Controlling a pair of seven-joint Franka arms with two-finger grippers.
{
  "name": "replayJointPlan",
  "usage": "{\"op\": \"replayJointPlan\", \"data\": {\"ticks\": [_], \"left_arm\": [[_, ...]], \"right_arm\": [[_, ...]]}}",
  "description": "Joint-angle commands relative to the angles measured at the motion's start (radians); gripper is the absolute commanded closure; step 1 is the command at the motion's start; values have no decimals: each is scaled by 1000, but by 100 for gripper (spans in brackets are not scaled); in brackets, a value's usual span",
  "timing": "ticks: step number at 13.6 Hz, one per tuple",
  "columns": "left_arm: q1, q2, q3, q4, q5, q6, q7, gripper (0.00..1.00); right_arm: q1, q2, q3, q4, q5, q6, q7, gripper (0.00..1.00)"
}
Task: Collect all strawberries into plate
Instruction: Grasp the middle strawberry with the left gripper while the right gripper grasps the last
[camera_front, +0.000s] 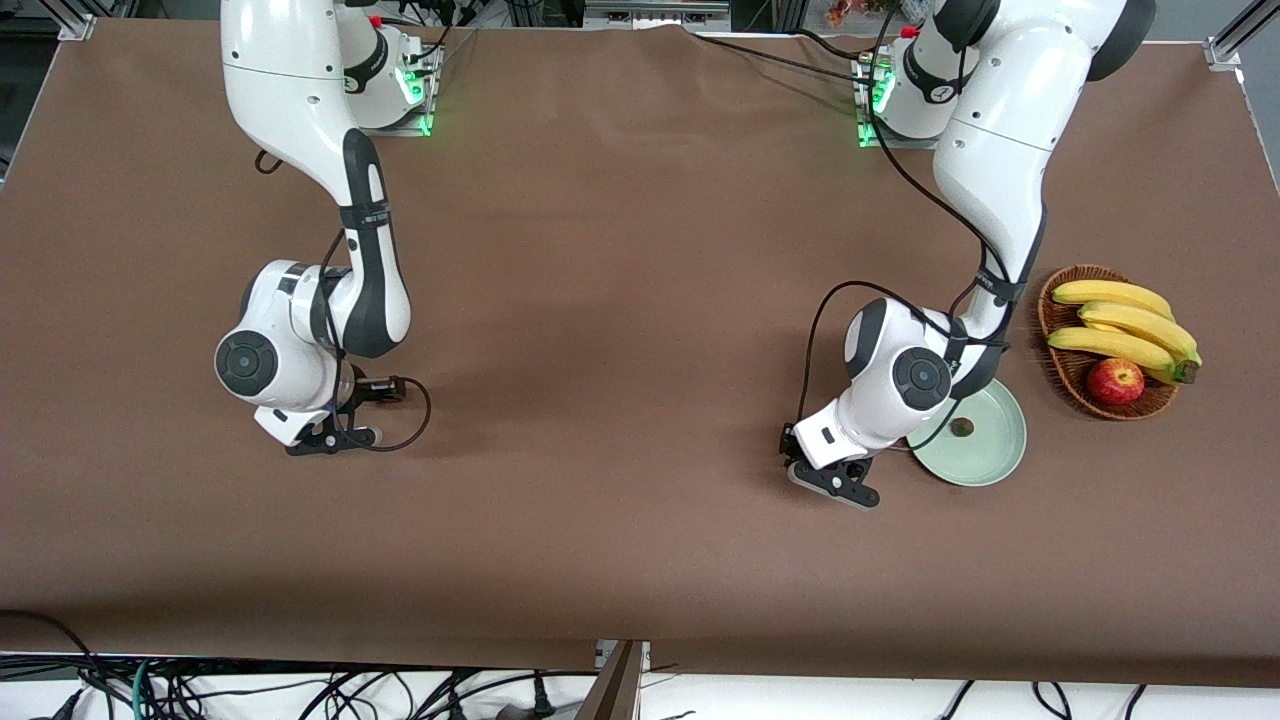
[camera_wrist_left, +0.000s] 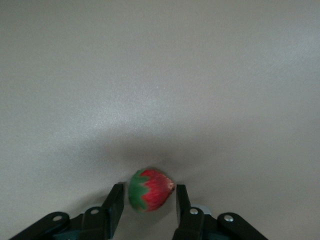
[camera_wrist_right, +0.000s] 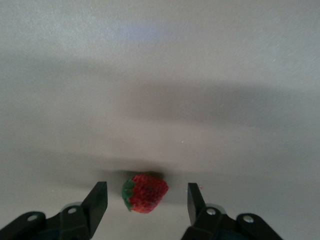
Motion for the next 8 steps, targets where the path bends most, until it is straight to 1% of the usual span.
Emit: {"op": "replayJointPlan", "data": {"ticks": [1, 2, 3, 4, 5, 6, 7, 8], "left_arm": [[-8, -10, 10, -18, -9, 14, 20, 70], [-4, -14, 10, -19, -9, 14, 21, 82], [0, -24, 10, -21, -9, 6, 34, 87], [11, -42, 10, -21, -9, -6, 58, 88], [28, -75, 10, -22, -9, -76, 102, 88], [52, -115, 10, -16, -9, -180, 125, 88], [72, -149, 10, -16, -9, -264, 132, 87], [89, -186, 17, -18, -9, -370, 142, 86]], "right_arm": [[9, -36, 10, -71, 41, 49, -25, 34], [11, -36, 15, -80, 42, 61, -25, 38], [11, -36, 23, -80, 42, 63, -25, 44], [11, -36, 24, -80, 42, 66, -25, 50], [11, -36, 23, -80, 42, 67, -25, 60], [15, -36, 24, -71, 42, 63, -17, 70], [18, -41, 24, -59, 41, 54, -7, 78], [22, -42, 26, -30, 41, 50, 13, 82]]}}
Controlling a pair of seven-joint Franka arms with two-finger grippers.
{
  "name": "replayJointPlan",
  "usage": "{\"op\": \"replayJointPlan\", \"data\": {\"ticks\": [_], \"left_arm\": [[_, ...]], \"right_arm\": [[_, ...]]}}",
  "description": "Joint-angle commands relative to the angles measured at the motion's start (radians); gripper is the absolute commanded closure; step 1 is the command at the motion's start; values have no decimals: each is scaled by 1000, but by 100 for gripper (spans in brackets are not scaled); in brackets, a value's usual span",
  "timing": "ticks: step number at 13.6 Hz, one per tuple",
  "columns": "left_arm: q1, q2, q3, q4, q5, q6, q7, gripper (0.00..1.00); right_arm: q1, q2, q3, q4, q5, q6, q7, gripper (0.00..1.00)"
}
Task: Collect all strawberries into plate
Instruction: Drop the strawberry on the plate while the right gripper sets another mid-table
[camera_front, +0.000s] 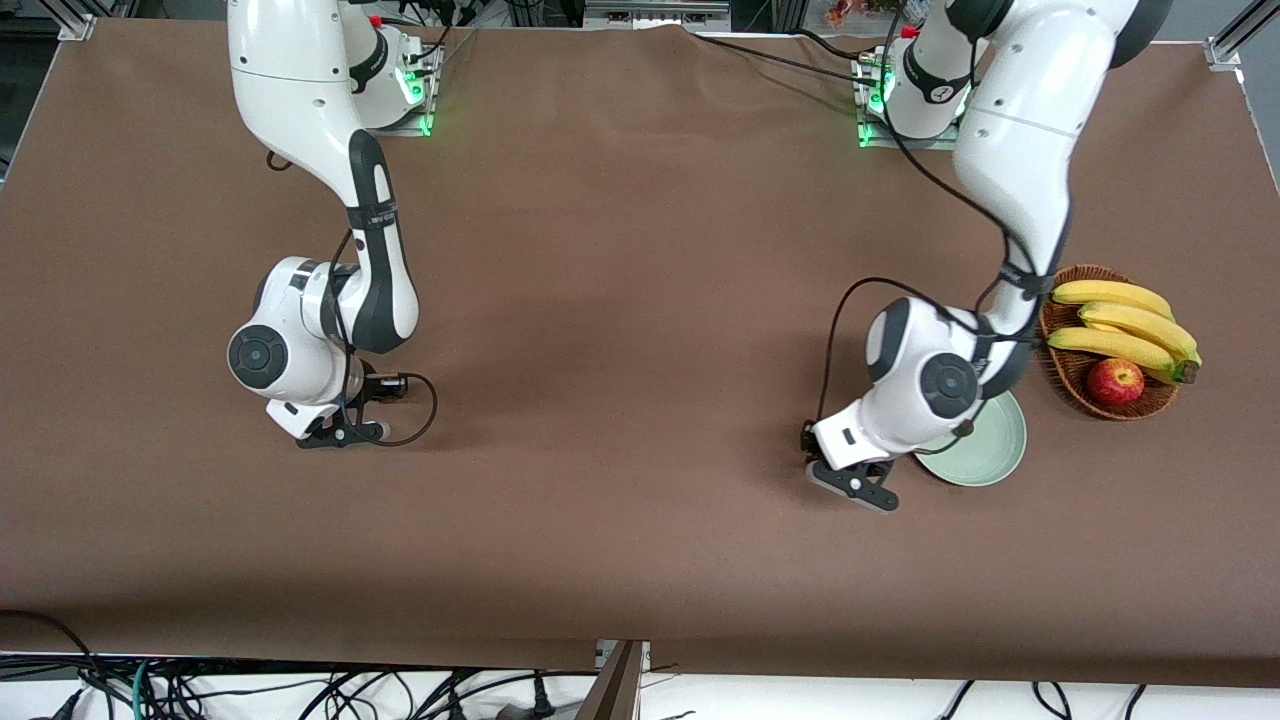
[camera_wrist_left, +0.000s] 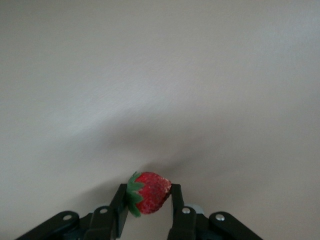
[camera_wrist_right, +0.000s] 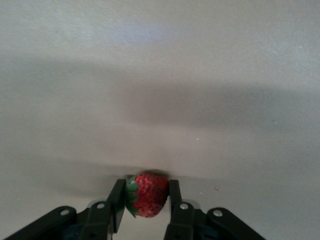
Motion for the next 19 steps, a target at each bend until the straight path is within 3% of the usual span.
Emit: {"op": "replayJointPlan", "data": {"ticks": [1, 4, 8, 11, 14, 15, 16, 17, 19], "left_arm": [[56, -125, 16, -24, -3, -257, 94, 86], [165, -165, 27, -24, 55, -369, 308, 85], [280, -133, 32, -45, 95, -363, 650, 85], [316, -140, 32, -191, 144, -198, 731, 85], [325, -154, 32, -276, 150, -97, 734, 82], [325, -156, 32, -276, 150, -97, 732, 68], [325, -157, 32, -273, 150, -99, 732, 6], [325, -165, 32, -271, 150, -99, 734, 0], [325, -191, 32, -271, 150, -108, 732, 0]], "right_arm": [[23, -32, 7, 38, 23, -18, 69, 82], [86, -4, 22, 191, 25, -72, 284, 82], [83, 98, 177, 447, 25, -57, 667, 81], [89, 220, 275, 677, 22, 13, 948, 80], [170, 290, 315, 730, 10, 187, 1086, 79], [202, 299, 315, 730, 10, 225, 1129, 77], [228, 310, 315, 730, 10, 254, 1195, 72], [262, 326, 315, 730, 10, 297, 1252, 71], [316, 368, 315, 730, 7, 398, 1346, 66]]}}
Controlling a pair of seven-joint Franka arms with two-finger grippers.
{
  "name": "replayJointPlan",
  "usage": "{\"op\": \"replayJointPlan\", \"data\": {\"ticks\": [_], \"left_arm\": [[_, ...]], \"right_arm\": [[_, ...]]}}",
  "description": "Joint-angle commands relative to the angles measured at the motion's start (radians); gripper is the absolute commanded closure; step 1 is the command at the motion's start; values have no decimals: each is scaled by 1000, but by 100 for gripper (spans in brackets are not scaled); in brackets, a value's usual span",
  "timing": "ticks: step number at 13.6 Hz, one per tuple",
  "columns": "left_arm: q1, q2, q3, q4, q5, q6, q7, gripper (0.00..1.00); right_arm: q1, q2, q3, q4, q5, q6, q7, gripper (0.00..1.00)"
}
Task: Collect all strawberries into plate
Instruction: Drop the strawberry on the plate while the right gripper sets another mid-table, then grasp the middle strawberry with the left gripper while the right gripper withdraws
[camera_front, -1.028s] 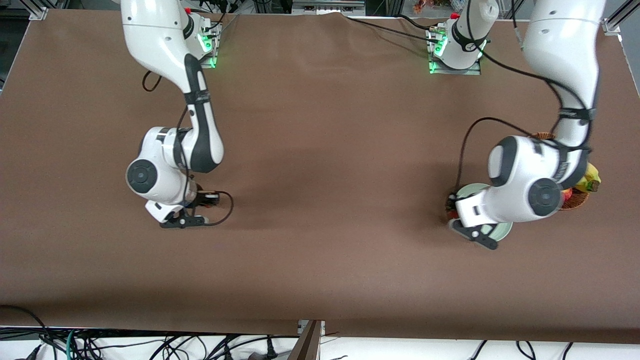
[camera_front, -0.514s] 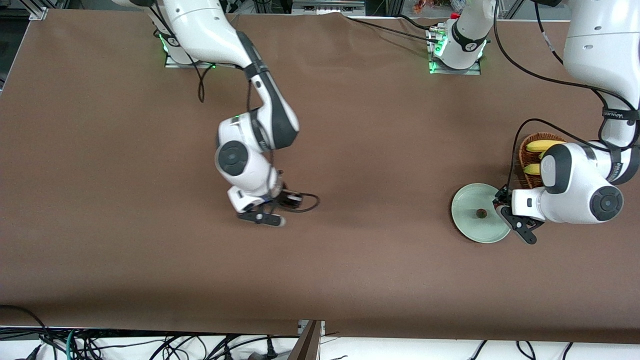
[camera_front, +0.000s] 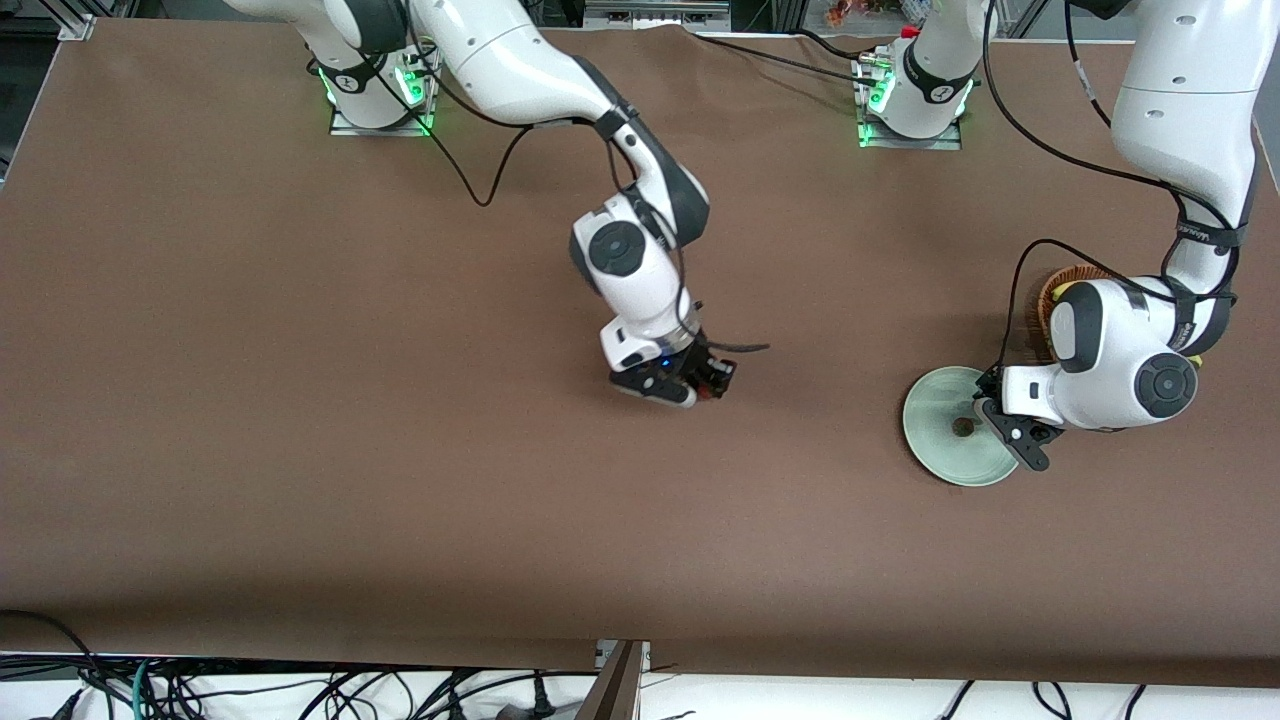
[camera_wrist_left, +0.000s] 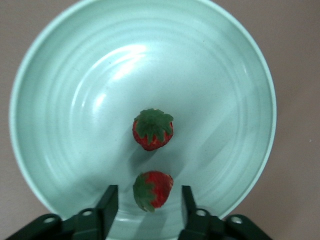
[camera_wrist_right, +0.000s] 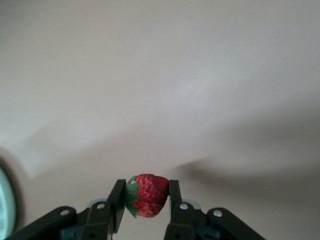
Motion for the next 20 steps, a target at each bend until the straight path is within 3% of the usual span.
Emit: {"op": "replayJointPlan", "data": {"ticks": [1, 2, 3, 6, 8, 13, 16, 20], "left_arm": [[8, -75, -9, -21, 23, -28, 8, 0], [8, -98, -11, -12, 18, -61, -7, 0], [8, -119, -12, -6, 11, -84, -35, 0], [-9, -164, -33, 5, 8, -156, -254, 0], [-6, -174, -113, 2, 1, -172, -442, 0], [-49, -155, -296, -12, -9, -164, -1066, 0], [-187, -122, -297, -12, -9, -131, -1320, 0], [-354, -40, -296, -30, -2, 50, -1538, 0]], "right_arm": [[51, 67, -10, 40, -7, 102, 109, 57], [56, 70, -11, 37, -7, 118, 119, 45], [56, 59, -22, 37, -22, 104, 110, 43], [16, -1, -83, 41, -31, -118, 91, 34], [-8, -68, -85, 42, -30, -192, 74, 25], [-126, -188, -86, 37, -34, -477, -187, 22], [-155, -277, -189, -15, -33, -681, -419, 22], [-155, -487, -318, -217, -37, -844, -720, 21]]}}
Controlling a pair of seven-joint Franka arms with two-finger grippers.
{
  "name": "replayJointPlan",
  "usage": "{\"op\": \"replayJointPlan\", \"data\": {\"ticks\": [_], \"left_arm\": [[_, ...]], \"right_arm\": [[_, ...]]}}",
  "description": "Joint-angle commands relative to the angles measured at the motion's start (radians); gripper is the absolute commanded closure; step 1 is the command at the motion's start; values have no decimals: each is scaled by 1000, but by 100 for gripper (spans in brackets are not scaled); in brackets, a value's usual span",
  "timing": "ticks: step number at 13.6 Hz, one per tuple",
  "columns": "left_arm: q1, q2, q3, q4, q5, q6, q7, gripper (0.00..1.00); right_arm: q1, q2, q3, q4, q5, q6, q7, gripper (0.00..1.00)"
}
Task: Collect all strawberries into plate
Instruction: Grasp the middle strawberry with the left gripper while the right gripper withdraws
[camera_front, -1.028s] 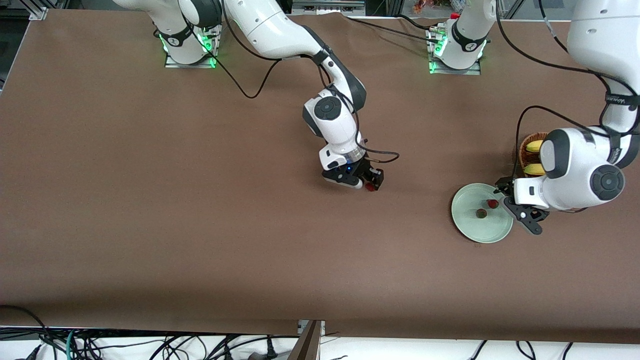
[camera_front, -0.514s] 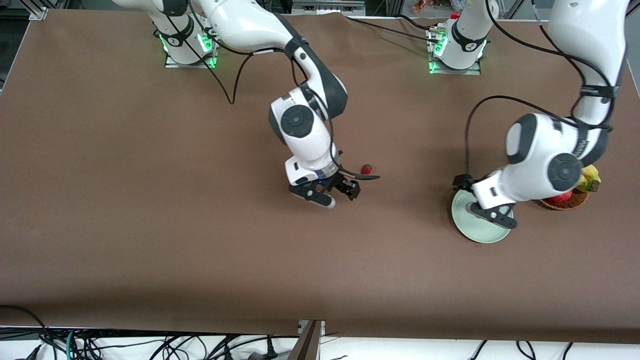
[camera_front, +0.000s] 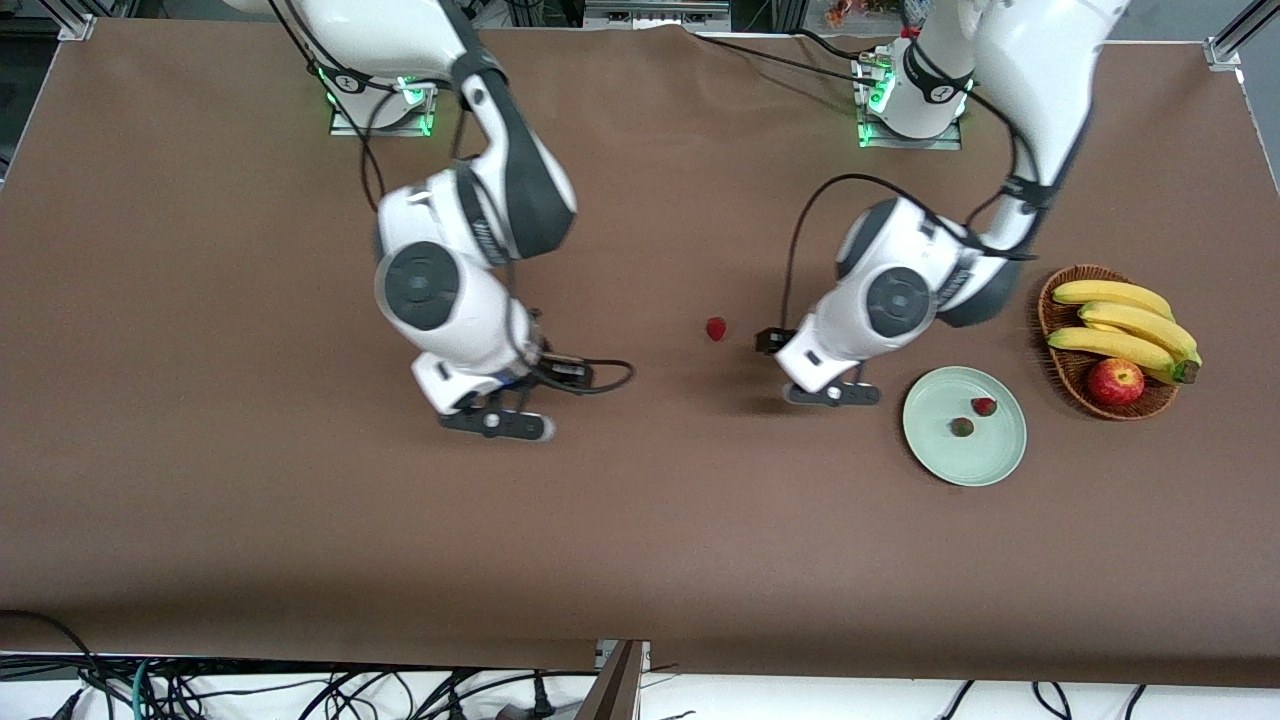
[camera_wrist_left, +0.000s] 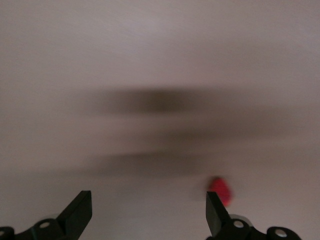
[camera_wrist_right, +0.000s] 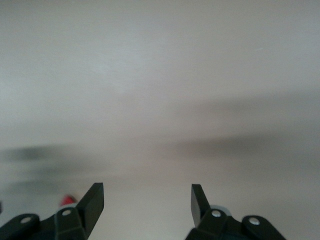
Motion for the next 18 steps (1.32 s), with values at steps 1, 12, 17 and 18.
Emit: {"op": "replayJointPlan", "data": {"ticks": [1, 12, 17, 18], "left_arm": [[-98, 71, 16, -11, 13, 127, -135, 0], [-157, 100, 18, -89, 99, 226, -166, 94], [-123, 25, 35, -49, 122, 45, -137, 100], [-96, 8, 33, -29, 146, -22, -96, 100]], "right_arm": [[20, -202, -57, -223, -29, -54, -169, 21], [21, -561, -68, -487, -385, -68, -278, 1], [-298, -647, 217, -499, -480, -123, -310, 1], [-395, -670, 317, -510, -506, -124, -323, 1]]}}
